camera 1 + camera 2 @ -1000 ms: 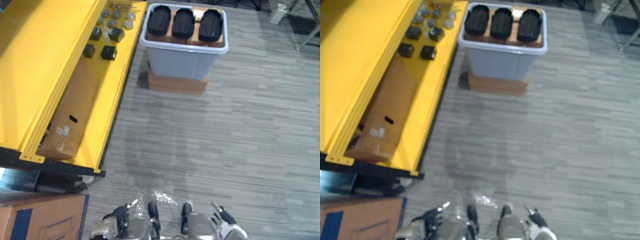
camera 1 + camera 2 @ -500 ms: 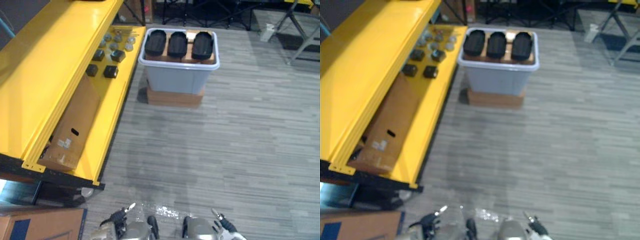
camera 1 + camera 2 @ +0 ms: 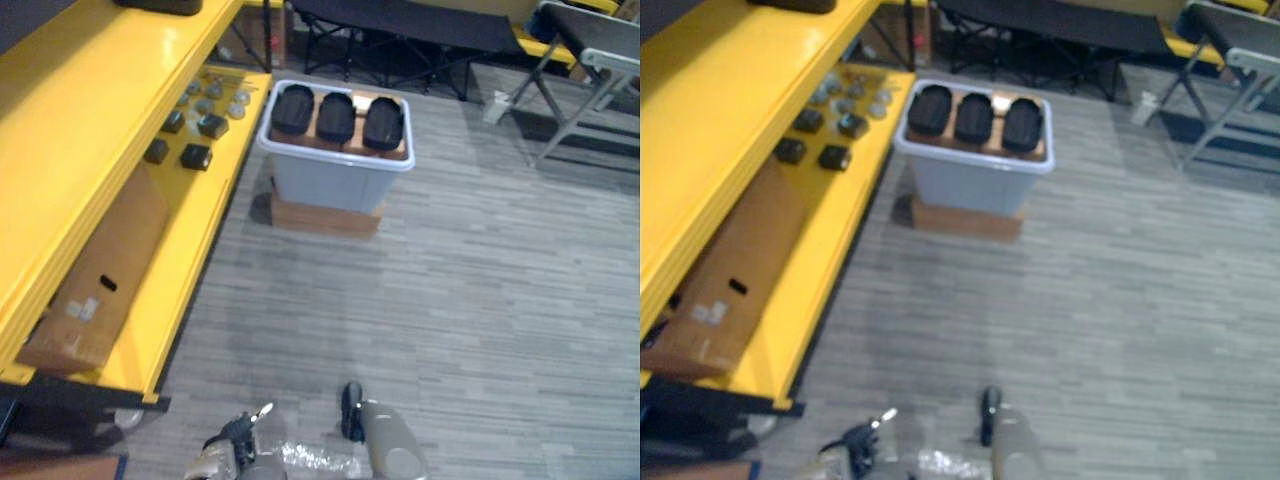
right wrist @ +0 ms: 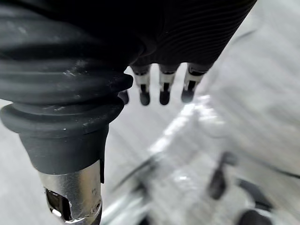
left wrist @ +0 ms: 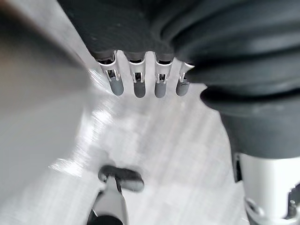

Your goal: Walk over and take plastic housings, then place them on the shelf

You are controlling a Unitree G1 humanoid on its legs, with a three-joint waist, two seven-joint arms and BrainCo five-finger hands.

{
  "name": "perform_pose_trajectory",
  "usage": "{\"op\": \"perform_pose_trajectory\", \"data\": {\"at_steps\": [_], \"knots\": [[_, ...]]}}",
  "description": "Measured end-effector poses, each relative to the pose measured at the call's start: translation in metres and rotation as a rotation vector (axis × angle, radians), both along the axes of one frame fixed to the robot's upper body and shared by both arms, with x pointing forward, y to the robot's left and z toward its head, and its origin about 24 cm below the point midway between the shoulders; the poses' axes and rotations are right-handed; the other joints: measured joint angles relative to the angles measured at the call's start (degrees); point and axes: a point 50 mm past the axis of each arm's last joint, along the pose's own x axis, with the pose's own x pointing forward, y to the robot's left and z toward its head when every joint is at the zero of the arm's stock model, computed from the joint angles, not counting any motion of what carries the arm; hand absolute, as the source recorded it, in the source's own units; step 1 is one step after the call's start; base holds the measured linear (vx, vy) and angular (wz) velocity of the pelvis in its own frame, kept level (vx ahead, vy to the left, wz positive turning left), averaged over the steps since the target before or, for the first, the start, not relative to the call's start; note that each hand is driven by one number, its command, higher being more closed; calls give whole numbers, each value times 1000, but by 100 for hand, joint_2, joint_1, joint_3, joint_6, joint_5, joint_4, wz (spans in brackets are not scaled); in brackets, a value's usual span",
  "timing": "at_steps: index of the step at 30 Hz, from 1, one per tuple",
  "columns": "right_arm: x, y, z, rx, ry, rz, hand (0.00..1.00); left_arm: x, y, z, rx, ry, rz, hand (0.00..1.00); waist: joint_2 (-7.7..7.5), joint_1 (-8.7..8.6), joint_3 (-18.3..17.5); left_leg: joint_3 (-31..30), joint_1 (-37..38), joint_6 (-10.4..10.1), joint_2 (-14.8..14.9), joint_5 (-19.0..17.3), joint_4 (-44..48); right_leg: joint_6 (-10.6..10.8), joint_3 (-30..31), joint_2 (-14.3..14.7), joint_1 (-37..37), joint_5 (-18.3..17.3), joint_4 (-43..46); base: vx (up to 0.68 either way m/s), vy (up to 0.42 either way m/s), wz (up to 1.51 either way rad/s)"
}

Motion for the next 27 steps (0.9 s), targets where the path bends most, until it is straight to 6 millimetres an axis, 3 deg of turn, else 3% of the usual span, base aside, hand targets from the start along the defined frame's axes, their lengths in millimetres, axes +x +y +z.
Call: {"op": "perform_pose_trajectory", "data": {"at_steps": [1, 2, 3, 4, 5, 7, 8, 9, 10, 11, 12, 13, 14, 15, 16, 17, 18, 19, 20, 21, 22, 24, 25, 27], "knots": [[-7, 3, 1, 23, 26, -2, 0, 3, -6, 2, -19, -16, 22, 0, 163, -95, -201, -9, 116, -60, 161, -143, -132, -34, -45, 64, -146, 60, 440, 691, -265, 25], [-8, 0, 1, 20, 30, 3, 0, 3, -16, 2, -29, -12, 23, 0, 357, -193, -410, -69, 106, -145, 296, -87, -35, -147, -199, 164, -222, -316, 750, 825, -316, 32], [4, -3, 0, 16, 5, 11, 0, 6, -21, 4, -36, -22, 17, 0, 449, -246, -425, -157, -282, -228, 462, 154, 937, -344, -272, 163, -136, -527, 976, 480, -167, 31], [6, -6, -1, 7, 2, 28, 0, 6, -22, 3, -35, -18, 18, 0, 476, -259, -401, -215, -517, -198, 556, 438, 1621, -373, -297, 180, 44, -641, 956, 610, -247, 26], [8, -17, 0, -28, -9, 40, 0, -2, -21, 0, -23, 24, 33, 0, 483, -233, -300, -310, -956, -169, 762, 861, 2981, -426, -339, 258, 620, -753, 670, 493, -184, 16], [20, -34, 1, -108, -62, 61, 0, -16, -9, -4, -9, 52, 98, 0, 449, -106, -191, -301, -1483, -44, 812, 781, 3905, -454, -326, 348, 1686, -770, -4, 634, -197, 17], [27, -47, 2, -156, -95, 61, 0, -13, -4, 0, -3, 20, 122, 0, 438, -2, -196, -278, -1835, -34, 693, 776, 3849, -471, -319, 340, 2041, -784, -309, 586, -122, 7], [44, -69, 7, -232, -163, 65, 0, -10, 4, 3, 13, -3, 142, 0, 432, 171, -193, -249, -2342, -22, 453, 793, 3358, -411, -272, 293, 2329, -934, -605, 422, -49, -17], [60, -80, 11, -274, -219, 76, 0, -13, 10, 3, 31, -6, 156, 0, 443, 246, -185, -199, -2576, -28, 325, 833, 2911, -385, -211, 280, 2394, -982, -664, 409, 27, -51], [96, -93, 21, -341, -343, 90, 0, -20, 25, 4, 58, -2, 202, 0, 405, 355, -119, -141, -2817, -25, 47, 1145, 1627, -269, -40, 192, 2501, -1049, -648, 424, 79, -79], [129, -99, 32, -383, -459, 94, 0, -37, 33, -1, 82, 60, 213, 0, 376, 444, -23, -131, -2790, 47, -192, 1988, 353, -173, 158, 152, 2714, -1189, -687, 454, 99, -105], [147, -100, 39, -389, -518, 101, 0, -57, 35, -7, 92, 119, 223, 0, 365, 592, -30, -132, -2588, 95, -271, 2682, 5, -131, 375, 166, 2917, -1244, -809, 521, 124, -100], [158, -97, 42, -383, -556, 111, 0, -70, 40, -10, 108, 158, 222, 0, 296, 671, -25, -54, -2465, 386, -318, 2701, -42, -121, 528, 115, 3050, -1253, -910, 594, 122, -59], [177, -83, 47, -348, -616, 139, 0, -88, 45, -14, 131, 224, 197, 0, 145, 682, -58, 7, -2495, 469, -398, 2537, 190, -65, 576, -3, 3224, -1079, -1114, 605, 124, -9], [183, -80, 49, -340, -632, 142, 0, -91, 45, -15, 127, 231, 191, 0, 131, 673, -16, 29, -2587, 506, -334, 2463, 459, -34, 623, -3, 3277, -936, -1181, 538, 163, 19], [186, -71, 47, -306, -624, 159, 0, -93, 45, -16, 127, 235, 191, 0, 106, 736, -5, 183, -2869, 509, -97, 2308, 1214, 45, 720, 99, 3358, -656, -1240, 430, 211, 5], [180, -67, 43, -280, -596, 167, 0, -98, 49, -16, 137, 235, 203, 0, -10, 809, -97, 265, -2958, 426, -172, 2118, 1224, 69, 812, 82, 3326, -602, -1030, 391, 212, -8], [176, -69, 41, -278, -574, 170, 0, -99, 48, -16, 138, 237, 192, 0, 27, 813, -152, 287, -2846, 499, -175, 2043, 927, 121, 808, 106, 3230, -638, -734, 373, 206, -21], [171, -65, 35, -253, -534, 173, 0, -95, 51, -15, 155, 224, 173, 0, -150, 803, -130, 393, -2583, 647, -288, 1713, 731, 511, 729, -75, 2882, -876, 401, 304, 145, -12], [166, -62, 31, -232, -507, 174, 0, -91, 56, -13, 171, 210, 166, 0, -205, 803, -130, 399, -2486, 686, -424, 1646, 663, 673, 633, -261, 2615, -917, 1009, 490, 142, 4], [153, -61, 24, -208, -446, 173, 0, -74, 59, -9, 174, 153, 181, 0, -363, 715, -155, 370, -2203, 768, -591, 1571, 573, 570, 444, -532, 2251, -1133, 1848, 492, 70, 23], [135, -58, 16, -185, -374, 174, 0, -52, 61, -3, 186, 80, 156, 0, -230, 662, -88, 331, -1780, 736, -606, 1514, 484, 278, 206, -562, 2018, -1434, 1827, 422, 33, 32], [120, -55, 12, -171, -329, 166, 0, -24, 54, 6, 170, -12, 144, 0, -163, 603, -131, 150, -1545, 733, -563, 1516, 294, 169, 4, -461, 1803, -1486, 1156, 308, -28, 46], [111, -56, 10, -170, -302, 143, 0, -1, 40, 13, 154, -76, 88, 0, -9, 561, -134, 13, -1406, 678, -459, 1509, 125, 193, -30, -368, 1541, -1431, 479, 289, -50, 42]]}}
